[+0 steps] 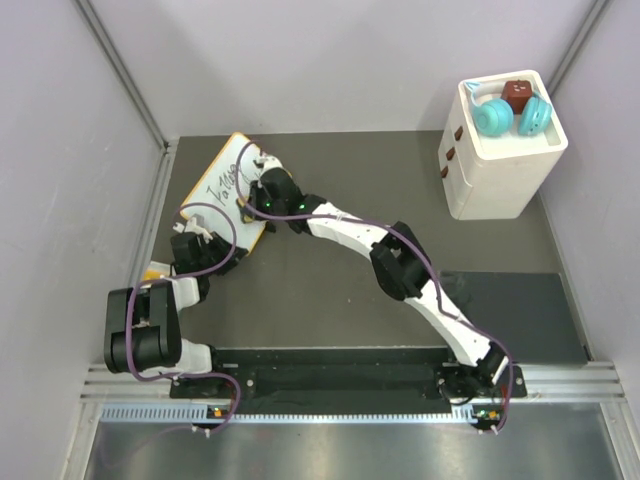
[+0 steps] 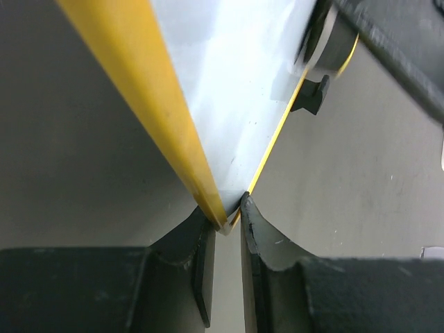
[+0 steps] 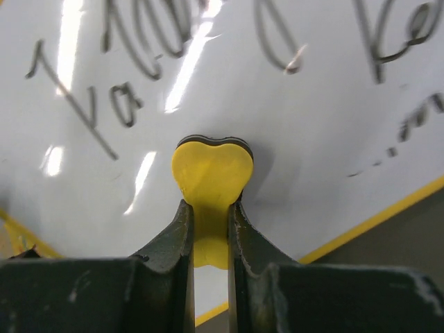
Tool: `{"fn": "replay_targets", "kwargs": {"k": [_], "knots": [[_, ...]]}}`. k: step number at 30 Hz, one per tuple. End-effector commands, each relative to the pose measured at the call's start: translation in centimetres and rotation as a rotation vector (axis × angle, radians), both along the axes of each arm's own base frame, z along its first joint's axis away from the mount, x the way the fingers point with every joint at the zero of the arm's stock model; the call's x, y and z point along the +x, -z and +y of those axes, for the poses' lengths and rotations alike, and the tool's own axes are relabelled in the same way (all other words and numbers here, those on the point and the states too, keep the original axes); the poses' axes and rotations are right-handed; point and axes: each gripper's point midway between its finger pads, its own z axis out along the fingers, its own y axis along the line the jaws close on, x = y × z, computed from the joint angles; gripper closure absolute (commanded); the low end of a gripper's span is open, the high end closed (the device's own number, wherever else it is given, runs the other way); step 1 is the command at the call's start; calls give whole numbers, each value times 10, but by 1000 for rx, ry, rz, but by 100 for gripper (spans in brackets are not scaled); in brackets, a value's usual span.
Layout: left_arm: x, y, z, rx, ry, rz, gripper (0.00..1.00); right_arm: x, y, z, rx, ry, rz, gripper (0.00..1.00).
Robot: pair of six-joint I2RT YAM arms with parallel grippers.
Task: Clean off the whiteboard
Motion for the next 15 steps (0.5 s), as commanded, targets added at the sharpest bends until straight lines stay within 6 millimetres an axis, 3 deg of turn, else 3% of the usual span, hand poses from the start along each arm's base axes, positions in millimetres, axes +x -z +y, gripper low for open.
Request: {"fn": "replay_targets", "kwargs": {"k": [1, 5, 8, 13, 15], "knots": [[-6, 3, -5, 29, 48, -3, 100, -98, 0, 48, -31, -217, 51, 100], [-7, 4, -4, 26, 46, 5, 100, -117, 8, 43, -59, -216, 77, 100], [-6, 4, -5, 26, 51, 4, 100, -113, 9, 33, -88, -184, 64, 100], [-7, 5, -5, 25, 49, 6, 100, -72, -5, 13, -79, -88, 38, 100], [-7, 6, -5, 25, 49, 8, 100, -44, -11, 3, -64, -33, 34, 100]]}}
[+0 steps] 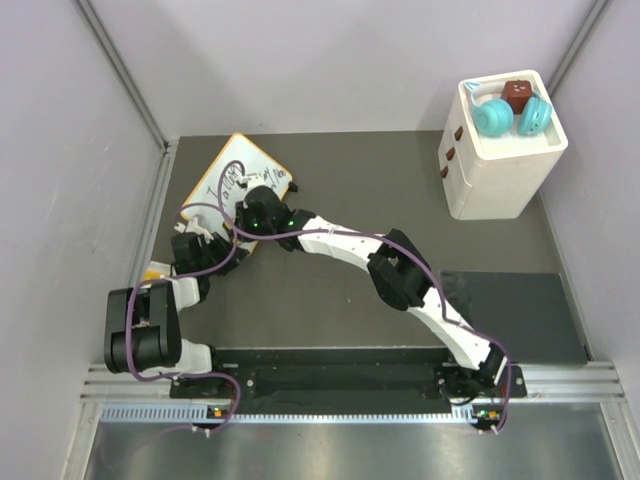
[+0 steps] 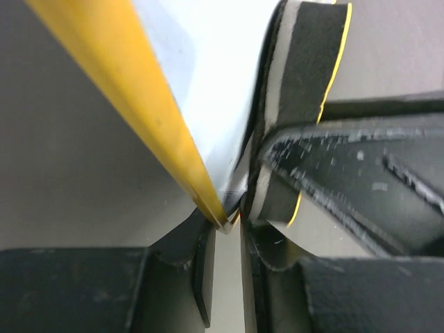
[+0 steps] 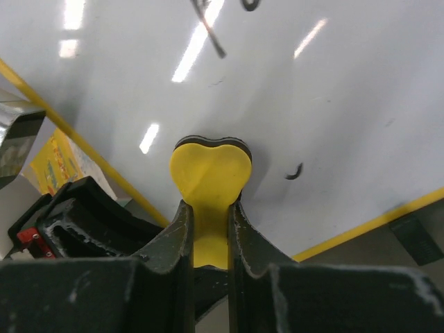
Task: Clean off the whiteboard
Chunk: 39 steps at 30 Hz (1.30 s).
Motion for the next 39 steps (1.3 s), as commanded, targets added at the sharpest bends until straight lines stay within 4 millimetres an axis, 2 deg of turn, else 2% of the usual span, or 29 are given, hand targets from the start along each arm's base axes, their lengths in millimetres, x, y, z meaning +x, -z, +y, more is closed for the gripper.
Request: {"fn": "replay_targets", "kwargs": {"k": [1, 3, 6, 10, 12, 16, 19, 20, 21, 22, 23, 25, 30, 34, 39], "knots": [[-5, 4, -3, 27, 32, 1, 100, 37, -9, -28, -30, 85, 19, 100], [-6, 4, -3, 25, 33, 2, 100, 63, -9, -42, -41, 158, -4, 100], [-7, 3, -4, 25, 38, -3, 100, 91, -7, -60, -61, 255, -38, 100], [-9, 4, -5, 19, 43, -5, 100, 109, -10, -66, -31, 300, -50, 100], [-10, 5, -6, 17, 47, -4, 100, 110, -18, -58, 2, 278, -60, 100], [-10, 5, -6, 16, 50, -5, 100, 98, -19, -43, 36, 220, -45, 100], [-10, 5, -7, 13, 53, -9, 100, 78, -15, -28, 24, 161, -61, 100], [-11, 6, -7, 12, 55, -6, 100, 67, -20, -20, 34, 132, -69, 100], [-10, 5, -7, 12, 55, -8, 100, 58, -12, -18, 21, 116, -63, 100], [-11, 5, -8, 11, 56, -8, 100, 54, -16, -13, 41, 110, -77, 100], [-10, 5, -8, 11, 57, -10, 100, 42, -23, -6, 53, 92, -85, 100], [-10, 5, -8, 10, 59, -9, 100, 31, -16, -2, 48, 81, -79, 100], [-11, 5, -9, 7, 63, -12, 100, 6, -17, 15, 49, 46, -83, 100], [-10, 5, -9, 7, 62, -14, 100, 1, -7, 16, 47, 57, -56, 100], [-11, 5, -9, 6, 65, -12, 100, 13, -4, 8, 28, 115, -83, 100]]}}
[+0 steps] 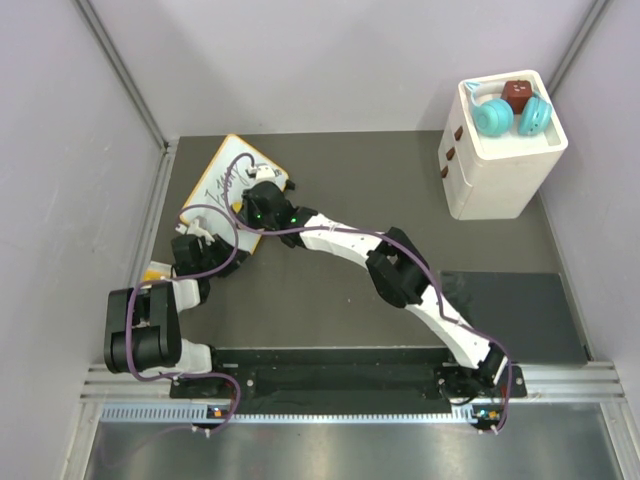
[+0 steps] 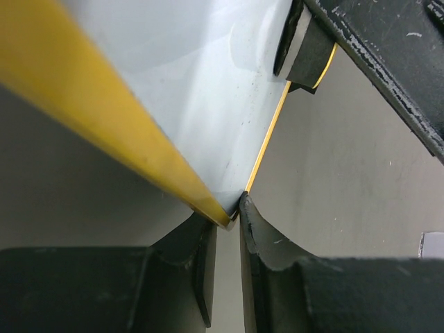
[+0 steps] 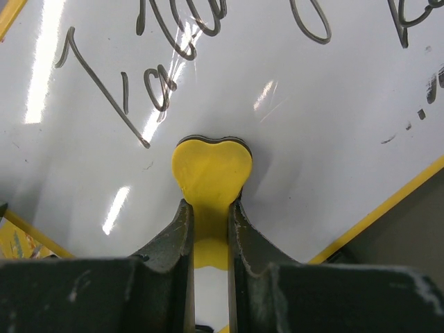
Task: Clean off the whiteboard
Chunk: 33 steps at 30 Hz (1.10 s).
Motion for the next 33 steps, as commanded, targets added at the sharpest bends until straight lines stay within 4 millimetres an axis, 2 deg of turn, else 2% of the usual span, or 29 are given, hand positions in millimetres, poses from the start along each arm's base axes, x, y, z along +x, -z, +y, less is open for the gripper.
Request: {"fn": "replay_targets", "kwargs": {"k": [1, 7, 9, 11, 12, 14, 16, 17, 19, 20, 24, 29, 33], "knots": [[-6, 3, -6, 12, 43, -6, 100, -21, -4, 12, 5, -17, -11, 100], [-6, 3, -5, 11, 43, -9, 100, 26, -23, -9, 75, 57, -22, 100], [-7, 1, -7, 13, 48, -17, 100, 44, -29, -16, 118, 31, -17, 100], [-7, 1, -6, 13, 45, -19, 100, 48, -39, -13, 194, -30, -8, 100], [-7, 0, -6, 13, 48, -22, 100, 61, -41, -22, 218, -36, -15, 100], [-7, 0, -7, 13, 50, -23, 100, 70, -49, -26, 264, -35, -24, 100], [-8, -1, -7, 14, 52, -25, 100, 88, -50, -39, 267, 22, -29, 100], [-7, -1, -6, 15, 49, -26, 100, 100, -57, -45, 269, 77, -51, 100], [-8, -1, -7, 14, 52, -25, 100, 116, -41, -56, 225, 151, -38, 100], [-7, -2, -6, 15, 51, -26, 100, 121, -50, -55, 236, 158, -50, 100], [-7, -7, -6, 20, 53, -35, 100, 128, -44, -59, 246, 174, -37, 100], [-6, -14, -9, 17, 65, -61, 100, 124, -35, -58, 246, 160, -20, 100], [-6, -12, -11, 9, 80, -62, 100, 120, -34, -59, 240, 156, -10, 100]]}}
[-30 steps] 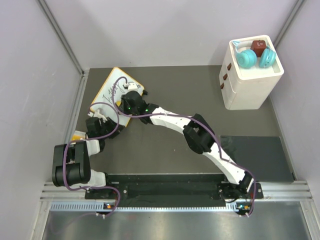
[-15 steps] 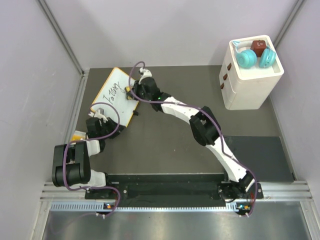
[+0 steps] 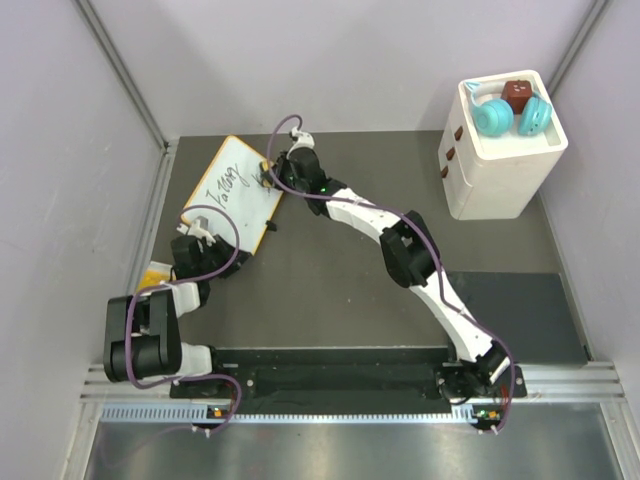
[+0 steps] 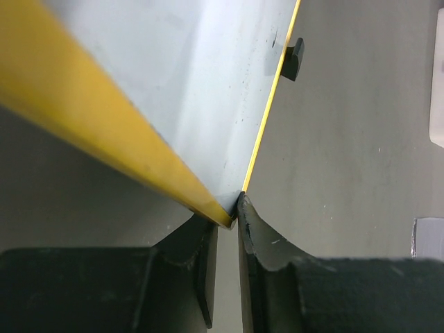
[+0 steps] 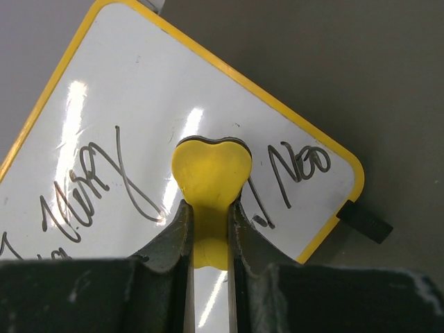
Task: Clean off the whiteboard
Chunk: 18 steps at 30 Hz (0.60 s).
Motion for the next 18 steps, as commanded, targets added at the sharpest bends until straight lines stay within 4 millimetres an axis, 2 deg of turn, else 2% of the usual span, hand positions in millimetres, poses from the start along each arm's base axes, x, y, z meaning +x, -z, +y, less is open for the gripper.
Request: {"fn": "replay_targets", "kwargs": {"k": [1, 3, 5, 6, 15, 18], "knots": [[3, -6, -4, 15, 45, -49, 100, -5, -2, 4, 28, -10, -12, 100], [5, -3, -5, 10, 51, -39, 100, -6, -11, 1, 40, -8, -17, 100], [11, -5, -5, 5, 57, -42, 100, -9, -5, -3, 32, -13, -4, 100], [11, -1, -7, -5, 63, -28, 100, -8, -9, -5, 39, -12, -1, 100], [29, 1, -15, -19, 110, -16, 100, -7, 9, -20, -2, 5, 46, 100], [32, 2, -23, 12, 140, -15, 100, -18, 12, -16, -6, -48, 70, 100]]}}
